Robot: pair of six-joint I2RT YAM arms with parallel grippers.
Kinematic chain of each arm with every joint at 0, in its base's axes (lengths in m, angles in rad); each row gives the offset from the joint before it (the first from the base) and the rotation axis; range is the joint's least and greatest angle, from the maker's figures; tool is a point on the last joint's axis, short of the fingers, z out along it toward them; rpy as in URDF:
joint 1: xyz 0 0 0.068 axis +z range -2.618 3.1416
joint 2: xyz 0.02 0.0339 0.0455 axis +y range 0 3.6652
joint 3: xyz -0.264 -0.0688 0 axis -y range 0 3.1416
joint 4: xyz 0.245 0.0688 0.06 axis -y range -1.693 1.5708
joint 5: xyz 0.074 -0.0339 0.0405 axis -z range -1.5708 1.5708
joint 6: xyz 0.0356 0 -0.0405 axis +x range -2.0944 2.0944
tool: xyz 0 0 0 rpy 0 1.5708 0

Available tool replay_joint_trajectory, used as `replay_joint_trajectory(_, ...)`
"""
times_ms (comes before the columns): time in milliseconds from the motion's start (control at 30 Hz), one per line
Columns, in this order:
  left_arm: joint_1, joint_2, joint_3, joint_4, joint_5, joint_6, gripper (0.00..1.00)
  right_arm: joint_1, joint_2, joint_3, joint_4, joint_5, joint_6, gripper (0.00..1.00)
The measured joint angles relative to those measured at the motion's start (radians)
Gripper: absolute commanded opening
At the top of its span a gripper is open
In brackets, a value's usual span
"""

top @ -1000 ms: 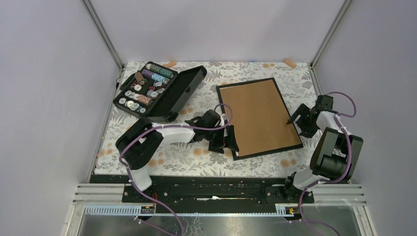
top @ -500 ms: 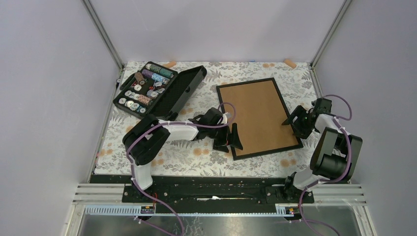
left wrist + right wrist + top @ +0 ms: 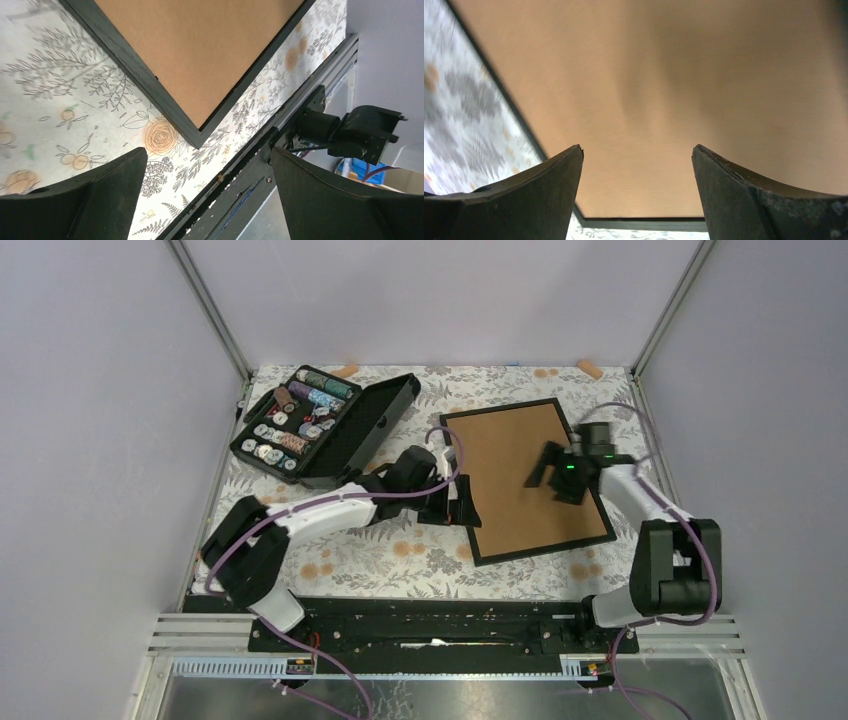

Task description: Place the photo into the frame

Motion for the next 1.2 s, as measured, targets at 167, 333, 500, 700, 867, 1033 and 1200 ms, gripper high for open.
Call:
replay_joint_trajectory(167,0.0,-0.133,0.009,-0.056,-0.095,0.056,0.99,0.397,0.092,0.051,0.04,0.016,0.066,0.7)
replay_joint_trajectory(333,0.0,-0.219,0.01,-0.131,-0.187,0.092,0.99,0.592,0.248,0.155,0.005,0.104,0.085,0.55)
replay_joint_trajectory(500,0.0,-0.307,-0.001,-0.174,-0.274,0.116,0.99,0.66,0.275,0.176,-0.033,0.18,0.095,0.44)
replay_joint_trajectory(700,0.0,-0.364,-0.027,-0.208,-0.348,0.144,0.99,0.692,0.277,0.182,-0.062,0.218,0.103,0.42)
replay_joint_trajectory(867,0.0,-0.398,-0.029,-0.224,-0.401,0.175,0.99,0.707,0.277,0.181,-0.077,0.225,0.113,0.41)
replay_joint_trajectory(1033,0.0,-0.418,-0.029,-0.234,-0.429,0.196,0.99,0.708,0.282,0.181,-0.084,0.24,0.117,0.34)
replay_joint_trajectory(1200,0.0,-0.42,-0.029,-0.235,-0.435,0.2,0.99,0.71,0.294,0.194,-0.102,0.259,0.118,0.33)
